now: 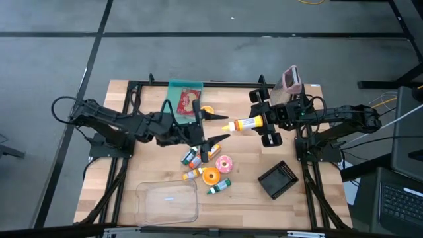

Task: Pick & Place Food Item
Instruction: Put the top left yellow food coloring bottle into the transparent bin

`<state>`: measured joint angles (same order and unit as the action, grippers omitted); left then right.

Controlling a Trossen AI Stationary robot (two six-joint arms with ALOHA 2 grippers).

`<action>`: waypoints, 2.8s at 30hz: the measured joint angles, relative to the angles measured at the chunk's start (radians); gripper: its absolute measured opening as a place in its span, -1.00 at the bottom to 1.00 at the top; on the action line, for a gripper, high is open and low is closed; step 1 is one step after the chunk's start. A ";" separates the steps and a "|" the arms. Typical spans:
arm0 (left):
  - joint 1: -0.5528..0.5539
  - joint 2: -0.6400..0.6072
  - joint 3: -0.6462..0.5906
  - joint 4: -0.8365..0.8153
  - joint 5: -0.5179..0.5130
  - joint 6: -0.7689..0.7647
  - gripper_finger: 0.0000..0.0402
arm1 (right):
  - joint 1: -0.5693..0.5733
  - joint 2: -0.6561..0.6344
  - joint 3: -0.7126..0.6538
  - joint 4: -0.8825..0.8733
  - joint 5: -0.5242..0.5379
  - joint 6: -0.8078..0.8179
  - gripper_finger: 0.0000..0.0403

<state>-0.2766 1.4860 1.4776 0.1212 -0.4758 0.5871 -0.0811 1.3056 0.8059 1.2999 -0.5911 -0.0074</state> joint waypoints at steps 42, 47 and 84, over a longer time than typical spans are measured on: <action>0.038 0.051 0.000 0.130 0.075 0.099 -0.09 | 0.000 0.000 0.000 -0.007 -0.001 -0.003 -0.30; 0.038 0.051 0.000 0.125 0.074 0.091 -0.25 | 0.000 0.000 0.000 -0.007 -0.004 -0.002 -0.30; -0.239 -0.094 0.001 -0.293 -0.616 -0.043 -0.43 | -0.063 0.000 0.000 -0.349 0.219 -0.053 0.30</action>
<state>-0.5160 1.3921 1.4784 -0.1718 -1.0917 0.5445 -0.1443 1.3056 0.8062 0.9505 -0.3716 -0.0608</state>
